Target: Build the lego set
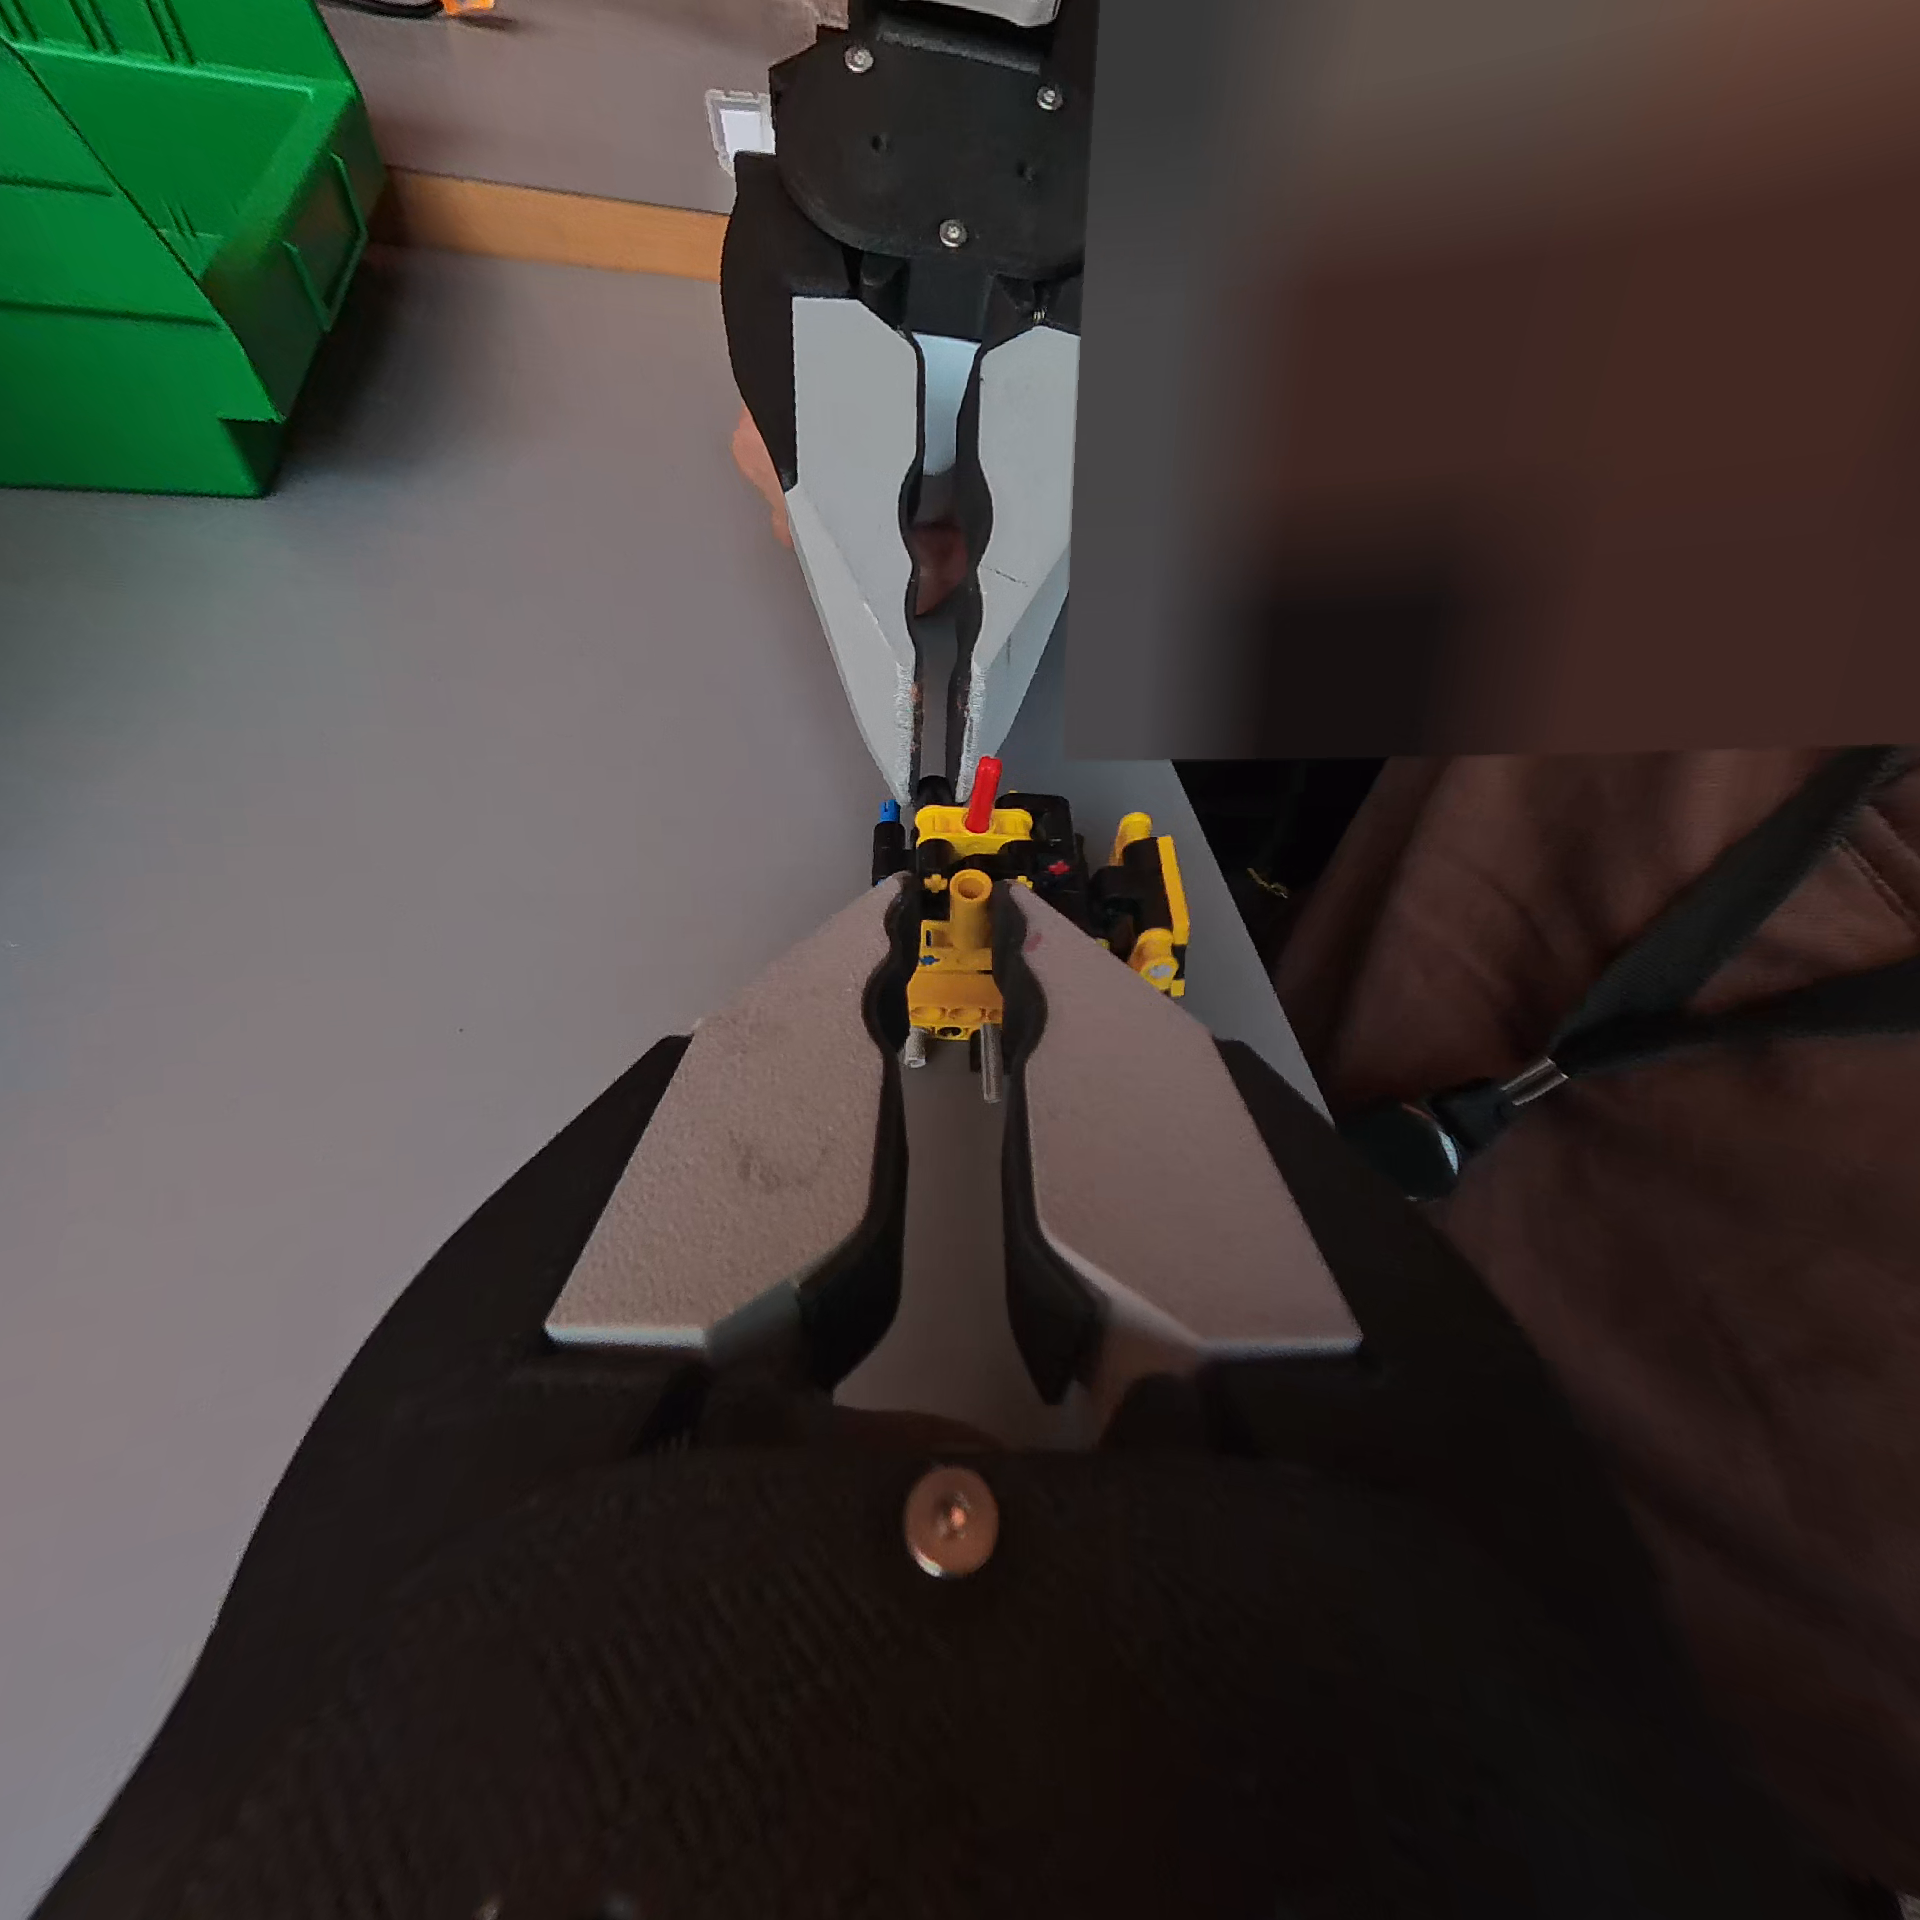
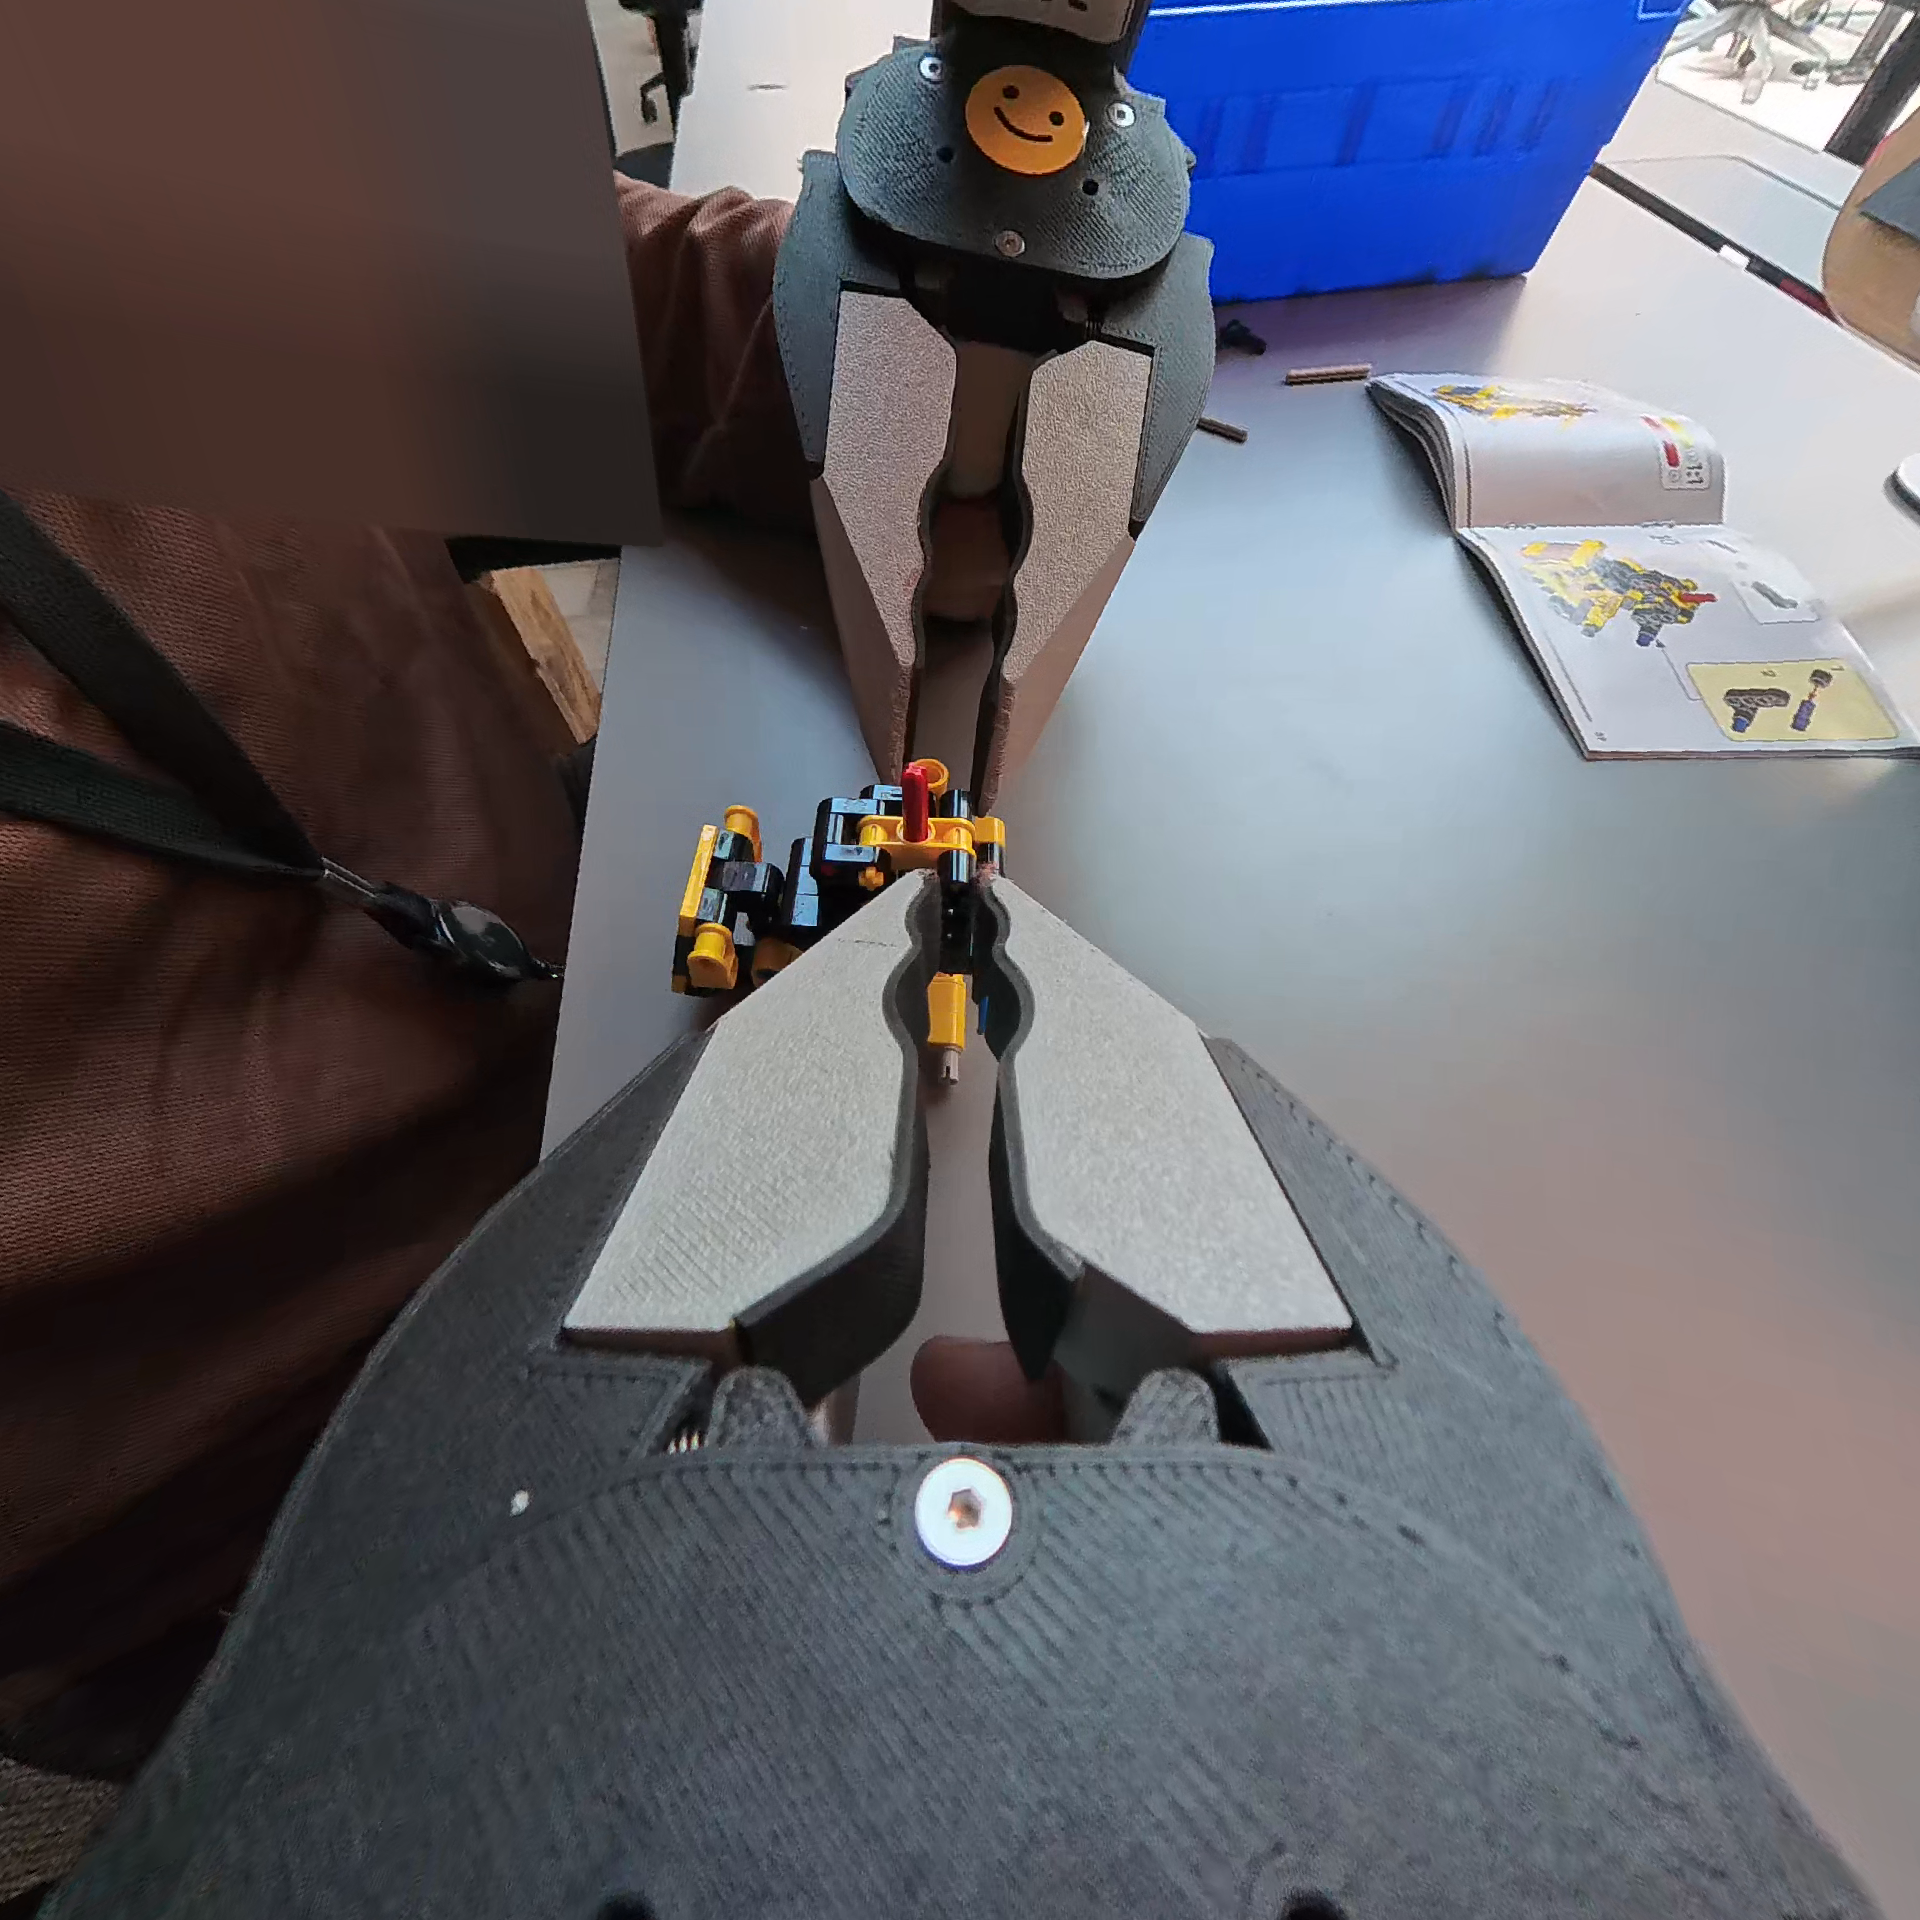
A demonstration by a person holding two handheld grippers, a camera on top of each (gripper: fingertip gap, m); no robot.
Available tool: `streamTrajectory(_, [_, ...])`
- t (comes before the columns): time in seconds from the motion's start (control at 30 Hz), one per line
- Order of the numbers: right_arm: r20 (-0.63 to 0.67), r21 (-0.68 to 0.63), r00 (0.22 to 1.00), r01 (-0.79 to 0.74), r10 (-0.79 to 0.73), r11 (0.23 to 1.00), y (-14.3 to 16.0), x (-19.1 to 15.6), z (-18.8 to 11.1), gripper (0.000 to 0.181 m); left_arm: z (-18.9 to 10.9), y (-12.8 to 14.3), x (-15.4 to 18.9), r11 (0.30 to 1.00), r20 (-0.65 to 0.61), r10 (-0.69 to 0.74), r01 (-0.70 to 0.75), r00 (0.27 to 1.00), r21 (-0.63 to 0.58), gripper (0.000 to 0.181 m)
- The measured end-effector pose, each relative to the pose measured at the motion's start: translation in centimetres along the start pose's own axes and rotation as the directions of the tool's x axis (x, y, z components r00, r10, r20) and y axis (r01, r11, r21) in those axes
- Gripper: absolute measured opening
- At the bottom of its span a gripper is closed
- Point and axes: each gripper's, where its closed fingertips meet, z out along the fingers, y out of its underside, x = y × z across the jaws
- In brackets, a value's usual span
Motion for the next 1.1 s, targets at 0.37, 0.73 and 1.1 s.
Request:
streamTrajectory(0.37, [-0.005,-0.025,0.999,-0.042,0.042,0.999,1.0,0.4,-1.2,0.017,-0.4,0.6,0.1,0.999,0.031,0.018,-0.016,0.999,-0.046,0.021])
streamTrajectory(0.73, [-0.056,-0.181,0.998,0.001,-0.012,0.984,2.9,0.4,0.3,0.006,-0.4,2.0,-0.9,0.985,0.011,-0.130,0.130,0.991,-0.109,0.013])
streamTrajectory(1.1, [-0.084,-0.189,0.996,0.010,-0.026,0.982,2.7,0.2,0.9,0.006,-0.9,2.5,-1.0,0.973,0.014,-0.198,0.199,0.980,-0.113,0.021])
